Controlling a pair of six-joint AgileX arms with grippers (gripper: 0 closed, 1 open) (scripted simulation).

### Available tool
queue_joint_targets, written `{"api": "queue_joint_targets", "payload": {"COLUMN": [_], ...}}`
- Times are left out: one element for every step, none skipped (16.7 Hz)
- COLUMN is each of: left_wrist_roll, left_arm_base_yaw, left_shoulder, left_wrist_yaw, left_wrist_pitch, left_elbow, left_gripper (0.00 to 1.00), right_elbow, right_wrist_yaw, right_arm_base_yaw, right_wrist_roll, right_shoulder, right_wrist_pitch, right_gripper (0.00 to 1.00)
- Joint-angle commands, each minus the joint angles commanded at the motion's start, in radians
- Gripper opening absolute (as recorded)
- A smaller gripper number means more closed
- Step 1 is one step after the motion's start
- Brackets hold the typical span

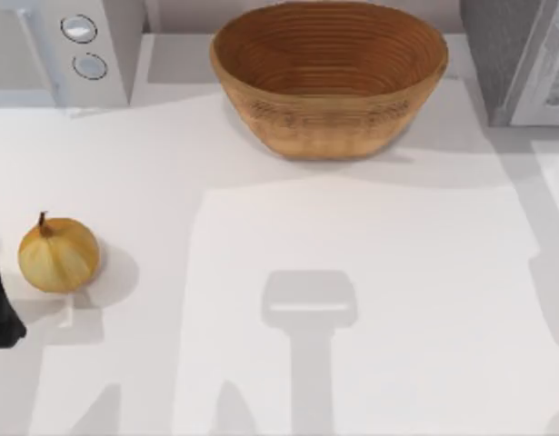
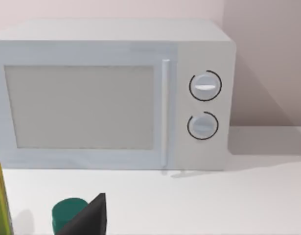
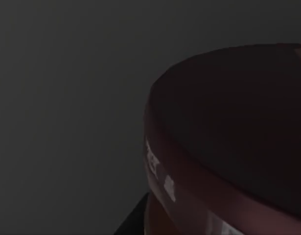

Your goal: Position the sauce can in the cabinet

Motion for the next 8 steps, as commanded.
{"api": "queue_joint_targets", "payload": {"left_wrist_roll": [0.000, 0.000, 0.000, 0.000, 0.000, 0.000, 0.000, 0.000], "left_arm_base_yaw": [0.000, 0.000, 0.000, 0.000, 0.000, 0.000, 0.000, 0.000], "left_shoulder": [0.000, 0.000, 0.000, 0.000, 0.000, 0.000, 0.000, 0.000], "left_wrist_yaw": [0.000, 0.000, 0.000, 0.000, 0.000, 0.000, 0.000, 0.000], "left_wrist_pitch": [0.000, 0.000, 0.000, 0.000, 0.000, 0.000, 0.000, 0.000], "left_elbow": [0.000, 0.000, 0.000, 0.000, 0.000, 0.000, 0.000, 0.000], "left_gripper": [1.00, 1.00, 1.00, 1.00, 1.00, 1.00, 1.00, 1.00], "right_elbow": [0.000, 0.000, 0.000, 0.000, 0.000, 0.000, 0.000, 0.000], "right_wrist_yaw": [0.000, 0.000, 0.000, 0.000, 0.000, 0.000, 0.000, 0.000], "right_arm_base_yaw": [0.000, 0.000, 0.000, 0.000, 0.000, 0.000, 0.000, 0.000], "right_wrist_roll": [0.000, 0.000, 0.000, 0.000, 0.000, 0.000, 0.000, 0.000], "right_shoulder": [0.000, 0.000, 0.000, 0.000, 0.000, 0.000, 0.000, 0.000], "right_wrist_pitch": [0.000, 0.000, 0.000, 0.000, 0.000, 0.000, 0.000, 0.000], "right_gripper": [0.45, 0.53, 0.60, 0.68, 0.75, 0.83, 0.90, 0.98]}}
